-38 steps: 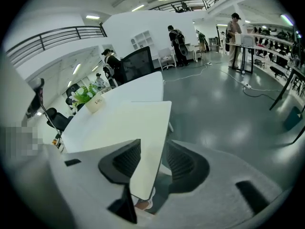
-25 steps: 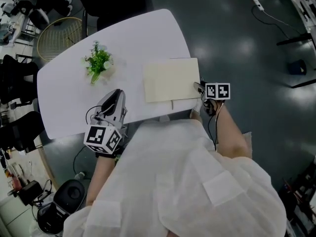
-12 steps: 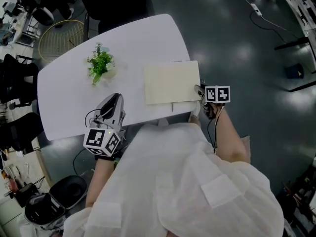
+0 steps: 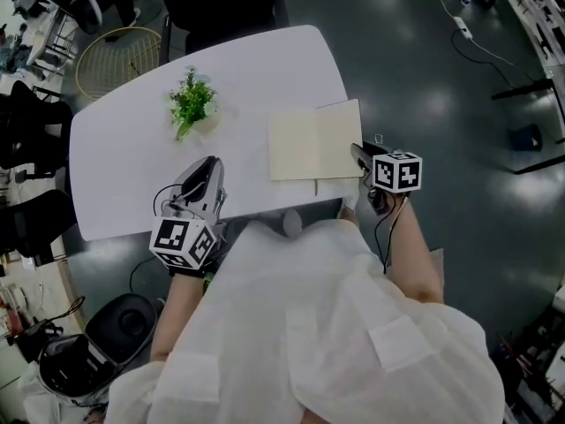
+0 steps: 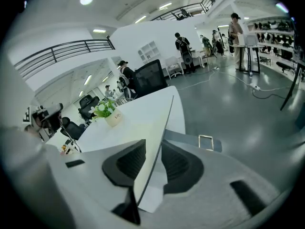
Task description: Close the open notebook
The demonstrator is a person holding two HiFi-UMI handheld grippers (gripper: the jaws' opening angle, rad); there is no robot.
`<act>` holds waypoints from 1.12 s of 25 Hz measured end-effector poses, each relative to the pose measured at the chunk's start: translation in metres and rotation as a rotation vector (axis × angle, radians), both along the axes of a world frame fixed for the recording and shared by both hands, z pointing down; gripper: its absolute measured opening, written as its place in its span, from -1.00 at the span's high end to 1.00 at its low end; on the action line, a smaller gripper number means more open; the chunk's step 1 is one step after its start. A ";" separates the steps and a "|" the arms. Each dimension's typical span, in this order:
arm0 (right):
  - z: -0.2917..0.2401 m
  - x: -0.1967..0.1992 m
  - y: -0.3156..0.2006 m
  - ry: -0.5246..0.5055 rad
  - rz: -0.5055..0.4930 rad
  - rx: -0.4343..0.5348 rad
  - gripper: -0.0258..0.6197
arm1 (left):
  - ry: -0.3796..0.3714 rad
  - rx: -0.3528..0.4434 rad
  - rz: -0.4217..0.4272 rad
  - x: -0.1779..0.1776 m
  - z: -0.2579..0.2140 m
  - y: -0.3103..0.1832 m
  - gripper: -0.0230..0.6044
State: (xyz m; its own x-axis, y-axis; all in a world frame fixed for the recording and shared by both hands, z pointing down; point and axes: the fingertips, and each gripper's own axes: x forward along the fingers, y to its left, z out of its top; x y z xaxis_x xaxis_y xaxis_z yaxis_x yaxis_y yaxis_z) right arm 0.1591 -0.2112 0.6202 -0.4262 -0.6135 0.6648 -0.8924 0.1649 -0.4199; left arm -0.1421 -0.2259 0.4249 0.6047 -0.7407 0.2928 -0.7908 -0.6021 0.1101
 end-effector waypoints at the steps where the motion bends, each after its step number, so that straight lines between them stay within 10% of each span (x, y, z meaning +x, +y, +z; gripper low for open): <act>1: -0.006 -0.007 -0.003 0.012 -0.010 0.017 0.60 | 0.002 0.002 0.001 -0.002 0.000 -0.001 0.82; 28: -0.053 -0.124 -0.017 0.126 -0.201 0.153 0.53 | 0.008 0.011 -0.073 -0.057 -0.003 0.028 0.82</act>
